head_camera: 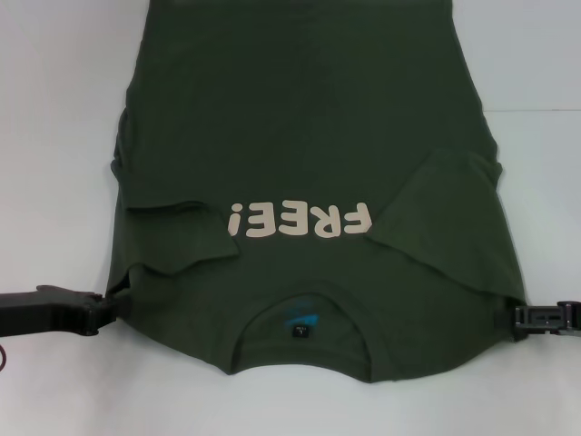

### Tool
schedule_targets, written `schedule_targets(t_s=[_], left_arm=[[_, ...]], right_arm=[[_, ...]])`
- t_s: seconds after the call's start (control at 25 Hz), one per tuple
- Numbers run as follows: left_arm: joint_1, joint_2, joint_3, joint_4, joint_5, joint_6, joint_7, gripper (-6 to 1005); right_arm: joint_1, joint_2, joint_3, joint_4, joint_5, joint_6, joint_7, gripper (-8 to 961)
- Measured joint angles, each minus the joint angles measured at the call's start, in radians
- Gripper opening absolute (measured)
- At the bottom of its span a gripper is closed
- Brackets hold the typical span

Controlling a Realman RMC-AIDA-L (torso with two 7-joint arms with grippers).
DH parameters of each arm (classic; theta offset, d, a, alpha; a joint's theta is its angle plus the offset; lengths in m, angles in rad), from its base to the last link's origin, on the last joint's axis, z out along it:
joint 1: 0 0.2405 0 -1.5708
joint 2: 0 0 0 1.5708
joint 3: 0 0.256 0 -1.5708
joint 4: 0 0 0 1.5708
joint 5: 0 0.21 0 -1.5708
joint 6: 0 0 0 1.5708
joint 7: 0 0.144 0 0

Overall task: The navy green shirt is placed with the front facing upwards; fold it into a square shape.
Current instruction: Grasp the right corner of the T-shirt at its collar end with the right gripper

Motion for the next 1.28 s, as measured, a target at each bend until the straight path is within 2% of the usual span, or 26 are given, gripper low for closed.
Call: schedule_targets(t_s=[0.52, 0.92, 1.28], left_arm=[[-0.002, 0.000, 0.000, 0.000, -0.003, -0.001, 0.002, 40], [-0.008, 0.000, 0.000, 0.000, -0.003, -0.001, 0.002, 40], [-0.011, 0.001, -0.002, 0.000, -0.003, -0.001, 0.004, 39]], right_arm=[[0.043, 0.026, 0.000, 0.002, -0.007, -0.013, -0.003, 764], [0.067, 0.023, -0.003, 0.027, -0.031, -0.014, 0.054, 748], [0.075, 0.027, -0.001, 0.027, -0.054, 0.004, 0.083, 350]])
